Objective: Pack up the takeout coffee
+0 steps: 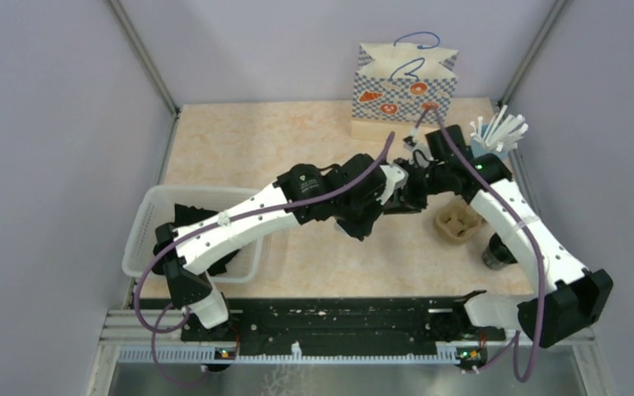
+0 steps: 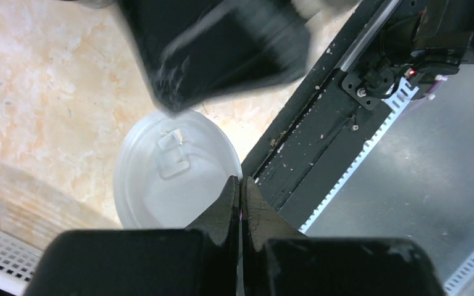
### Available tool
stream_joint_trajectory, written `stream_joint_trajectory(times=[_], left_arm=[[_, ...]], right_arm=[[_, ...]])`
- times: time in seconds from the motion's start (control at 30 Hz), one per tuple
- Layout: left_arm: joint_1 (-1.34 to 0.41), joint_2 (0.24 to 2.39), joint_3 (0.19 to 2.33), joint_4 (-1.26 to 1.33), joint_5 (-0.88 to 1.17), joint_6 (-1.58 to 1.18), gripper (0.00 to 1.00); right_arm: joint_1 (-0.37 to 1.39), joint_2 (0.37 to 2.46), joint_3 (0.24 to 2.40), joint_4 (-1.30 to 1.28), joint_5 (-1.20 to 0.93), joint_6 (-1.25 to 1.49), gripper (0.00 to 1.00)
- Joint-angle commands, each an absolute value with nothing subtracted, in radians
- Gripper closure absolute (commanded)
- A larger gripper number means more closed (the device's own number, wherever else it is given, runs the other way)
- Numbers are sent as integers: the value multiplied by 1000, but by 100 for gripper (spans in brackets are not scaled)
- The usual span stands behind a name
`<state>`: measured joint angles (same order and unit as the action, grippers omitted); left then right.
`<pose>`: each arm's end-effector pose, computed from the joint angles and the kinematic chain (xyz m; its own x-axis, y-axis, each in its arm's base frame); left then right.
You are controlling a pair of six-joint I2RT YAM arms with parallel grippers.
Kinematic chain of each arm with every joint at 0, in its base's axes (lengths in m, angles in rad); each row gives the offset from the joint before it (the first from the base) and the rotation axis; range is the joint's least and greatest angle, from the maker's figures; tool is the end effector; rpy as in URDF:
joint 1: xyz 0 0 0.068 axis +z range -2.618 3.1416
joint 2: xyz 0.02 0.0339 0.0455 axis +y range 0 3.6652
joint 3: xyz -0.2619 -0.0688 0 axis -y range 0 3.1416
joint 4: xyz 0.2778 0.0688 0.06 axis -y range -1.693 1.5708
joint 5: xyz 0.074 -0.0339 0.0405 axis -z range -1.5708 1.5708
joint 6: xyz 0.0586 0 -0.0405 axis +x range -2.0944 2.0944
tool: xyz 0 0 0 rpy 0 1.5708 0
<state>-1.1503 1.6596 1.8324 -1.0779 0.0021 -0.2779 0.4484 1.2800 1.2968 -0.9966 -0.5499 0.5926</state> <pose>0.1585 -0.3547 0.3770 -0.5593 0.5788 -0.5935 0.7903 0.5884 -0.1710 0.2487 0.1536 0.3261 -0.9737 0.0600 -0.2198 -0.1063 0.7336 0.6712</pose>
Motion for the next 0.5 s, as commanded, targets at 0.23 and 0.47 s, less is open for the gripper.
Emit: stream_joint_trajectory(times=[0.23,0.47], left_arm=[[-674,1348,1636,-619,674,-745,100],[-498,1229,1240,193,941,-1404,100]], right_arm=[[226,920,1255,-686,-625,606,5],[465,870,1220,-464,-481,660,1]])
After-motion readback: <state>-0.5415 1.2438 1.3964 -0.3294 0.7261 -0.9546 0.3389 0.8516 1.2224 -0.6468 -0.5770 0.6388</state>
